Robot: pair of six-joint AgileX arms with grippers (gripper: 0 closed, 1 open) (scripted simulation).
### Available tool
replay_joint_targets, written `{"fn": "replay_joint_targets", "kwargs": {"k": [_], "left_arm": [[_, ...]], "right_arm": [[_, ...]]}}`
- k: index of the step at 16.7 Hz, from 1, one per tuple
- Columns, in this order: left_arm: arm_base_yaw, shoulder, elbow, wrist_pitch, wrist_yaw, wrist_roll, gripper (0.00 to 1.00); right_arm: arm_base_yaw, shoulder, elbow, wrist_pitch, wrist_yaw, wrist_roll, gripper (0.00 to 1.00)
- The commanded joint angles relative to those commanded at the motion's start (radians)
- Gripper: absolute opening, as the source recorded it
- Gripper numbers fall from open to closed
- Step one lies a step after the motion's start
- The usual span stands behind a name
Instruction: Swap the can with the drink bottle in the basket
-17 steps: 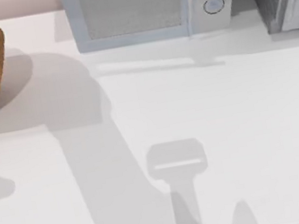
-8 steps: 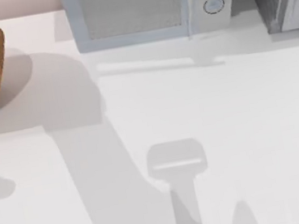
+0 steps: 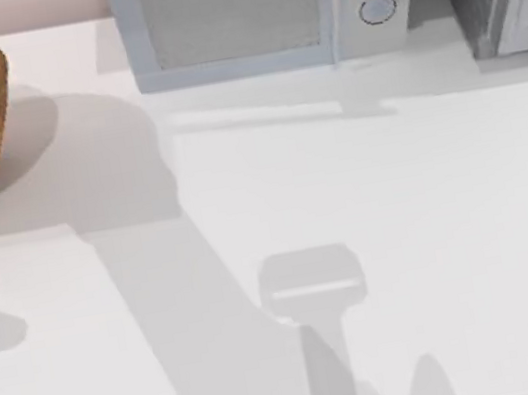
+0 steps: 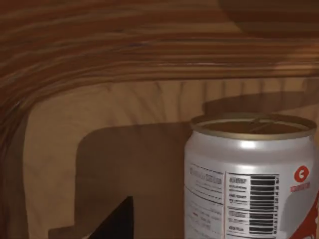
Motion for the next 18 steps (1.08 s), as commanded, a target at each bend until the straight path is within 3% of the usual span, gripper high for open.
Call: {"fn": "replay_joint_targets", "kwargs": {"k": [3,16,18], "left_arm": [[0.000,0.000,0.000,0.000,0.000,0.000,1.00],[0.000,0.000,0.000,0.000,0.000,0.000,0.02],[0.000,0.000,0.000,0.000,0.000,0.000,0.00]], "right_arm": [[0.000,0.000,0.000,0.000,0.000,0.000,1.00],[0.000,0.000,0.000,0.000,0.000,0.000,1.00],[0.000,0.000,0.000,0.000,0.000,0.000,1.00]]}}
